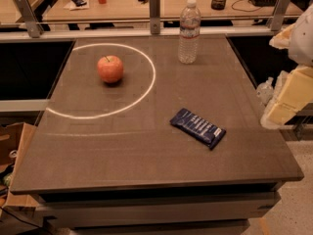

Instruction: Pick apple

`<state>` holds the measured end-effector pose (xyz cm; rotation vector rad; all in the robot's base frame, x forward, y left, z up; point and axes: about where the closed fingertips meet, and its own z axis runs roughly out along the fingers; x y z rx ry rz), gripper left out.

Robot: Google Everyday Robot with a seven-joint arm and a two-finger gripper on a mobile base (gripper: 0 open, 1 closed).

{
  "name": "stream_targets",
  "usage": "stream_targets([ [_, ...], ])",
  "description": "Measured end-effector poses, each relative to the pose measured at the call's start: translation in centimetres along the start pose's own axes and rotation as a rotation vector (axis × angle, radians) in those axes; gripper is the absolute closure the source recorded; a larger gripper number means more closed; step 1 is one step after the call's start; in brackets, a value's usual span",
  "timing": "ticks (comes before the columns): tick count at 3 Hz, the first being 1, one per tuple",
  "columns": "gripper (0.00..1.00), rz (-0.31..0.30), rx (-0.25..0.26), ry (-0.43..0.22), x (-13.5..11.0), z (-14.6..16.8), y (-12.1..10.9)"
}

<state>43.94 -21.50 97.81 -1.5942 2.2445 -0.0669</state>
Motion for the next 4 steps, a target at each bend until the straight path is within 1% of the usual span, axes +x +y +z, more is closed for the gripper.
stream_targets([
  [1,0.00,0.134,0.040,-0.129,0.0,0.2,0.6],
  [2,0.00,0.221,0.080,-0.307,-0.2,1.1,0.7],
  [3,0.00,0.228,0.142,-0.476,-0.8,1.6,-0.3],
  [4,0.00,0.215,0.141,-0.629,-3.2,1.9,-0.2],
])
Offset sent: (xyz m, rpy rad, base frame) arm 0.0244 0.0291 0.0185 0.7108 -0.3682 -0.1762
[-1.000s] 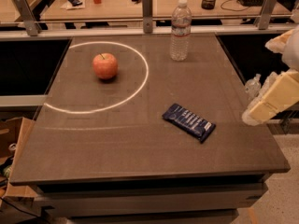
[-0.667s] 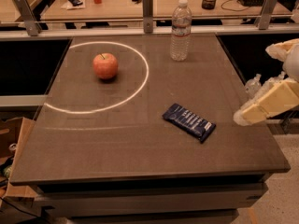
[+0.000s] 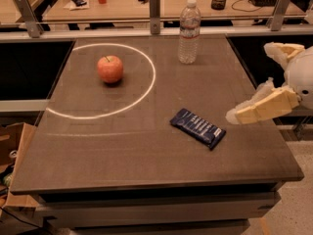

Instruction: Pick apple

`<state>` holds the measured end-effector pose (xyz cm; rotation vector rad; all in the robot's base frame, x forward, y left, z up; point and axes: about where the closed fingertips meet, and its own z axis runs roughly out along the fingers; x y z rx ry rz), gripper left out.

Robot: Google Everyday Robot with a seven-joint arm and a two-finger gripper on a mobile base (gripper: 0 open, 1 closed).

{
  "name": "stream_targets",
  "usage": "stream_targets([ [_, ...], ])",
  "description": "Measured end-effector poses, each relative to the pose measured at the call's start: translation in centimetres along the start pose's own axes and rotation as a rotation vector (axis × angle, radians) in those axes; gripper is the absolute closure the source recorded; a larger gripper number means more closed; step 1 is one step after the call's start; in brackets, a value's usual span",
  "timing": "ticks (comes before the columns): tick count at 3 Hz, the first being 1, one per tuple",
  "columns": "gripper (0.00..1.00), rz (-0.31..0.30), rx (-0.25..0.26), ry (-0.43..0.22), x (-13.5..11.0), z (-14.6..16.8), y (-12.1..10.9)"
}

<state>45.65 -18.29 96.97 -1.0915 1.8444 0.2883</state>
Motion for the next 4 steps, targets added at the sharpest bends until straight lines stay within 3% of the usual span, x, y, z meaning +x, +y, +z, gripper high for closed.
stream_targets([
  [1,0.00,0.018,-0.036,-0.051,-1.1,2.0,1.0],
  [2,0.00,0.060,-0.074,-0.013,-1.1,5.2,2.0],
  [4,0.00,0.077,-0.071,-0.009,-1.1,5.4,2.1],
])
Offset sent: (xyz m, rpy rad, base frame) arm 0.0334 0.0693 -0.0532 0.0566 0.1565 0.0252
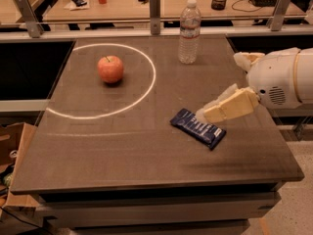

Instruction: Pick apple

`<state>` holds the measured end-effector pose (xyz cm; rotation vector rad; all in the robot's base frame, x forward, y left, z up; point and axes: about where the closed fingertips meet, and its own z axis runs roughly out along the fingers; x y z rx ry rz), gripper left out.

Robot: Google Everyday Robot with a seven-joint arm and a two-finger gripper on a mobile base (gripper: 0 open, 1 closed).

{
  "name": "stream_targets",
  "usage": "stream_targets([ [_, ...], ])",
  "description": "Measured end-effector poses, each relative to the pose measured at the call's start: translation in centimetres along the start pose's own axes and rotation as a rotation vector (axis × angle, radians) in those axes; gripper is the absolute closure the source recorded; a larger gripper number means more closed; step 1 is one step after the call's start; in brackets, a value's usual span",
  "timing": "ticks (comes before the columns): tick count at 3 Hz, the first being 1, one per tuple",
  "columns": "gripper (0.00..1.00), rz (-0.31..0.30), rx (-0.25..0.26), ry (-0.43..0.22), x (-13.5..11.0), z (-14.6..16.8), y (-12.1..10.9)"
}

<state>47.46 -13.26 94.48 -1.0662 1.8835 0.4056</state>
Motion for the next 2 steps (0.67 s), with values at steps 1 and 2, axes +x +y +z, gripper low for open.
stream_targets([
  [1,0.00,0.053,-0.014,0.009,-0.2,2.3,0.9],
  [2,0.00,0.122,-0.029,-0.008,-1.3,5.0,1.6],
])
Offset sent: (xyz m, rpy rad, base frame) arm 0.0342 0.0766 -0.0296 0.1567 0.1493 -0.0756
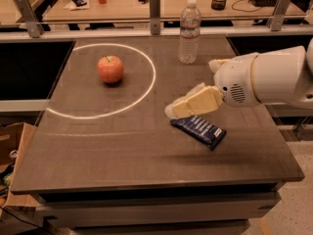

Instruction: Pick apple

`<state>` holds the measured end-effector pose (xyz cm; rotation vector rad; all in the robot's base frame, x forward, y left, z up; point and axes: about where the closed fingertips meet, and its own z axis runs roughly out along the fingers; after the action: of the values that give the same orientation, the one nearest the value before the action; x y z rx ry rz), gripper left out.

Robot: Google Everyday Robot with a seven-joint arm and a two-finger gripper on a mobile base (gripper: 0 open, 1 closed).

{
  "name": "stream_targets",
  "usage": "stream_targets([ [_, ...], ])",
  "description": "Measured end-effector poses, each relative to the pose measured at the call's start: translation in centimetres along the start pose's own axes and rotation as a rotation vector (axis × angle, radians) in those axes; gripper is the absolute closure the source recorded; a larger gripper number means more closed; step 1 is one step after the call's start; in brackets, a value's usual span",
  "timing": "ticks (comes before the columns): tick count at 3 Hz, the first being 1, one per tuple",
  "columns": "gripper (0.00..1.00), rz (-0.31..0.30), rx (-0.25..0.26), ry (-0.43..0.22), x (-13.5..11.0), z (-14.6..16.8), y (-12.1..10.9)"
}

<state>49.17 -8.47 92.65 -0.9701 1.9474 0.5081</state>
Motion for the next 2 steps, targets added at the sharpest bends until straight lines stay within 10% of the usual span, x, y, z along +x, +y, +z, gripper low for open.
stream_targets([
  [2,0.00,0.079,0.051,-0.047,-0.6,5.6,0.2],
])
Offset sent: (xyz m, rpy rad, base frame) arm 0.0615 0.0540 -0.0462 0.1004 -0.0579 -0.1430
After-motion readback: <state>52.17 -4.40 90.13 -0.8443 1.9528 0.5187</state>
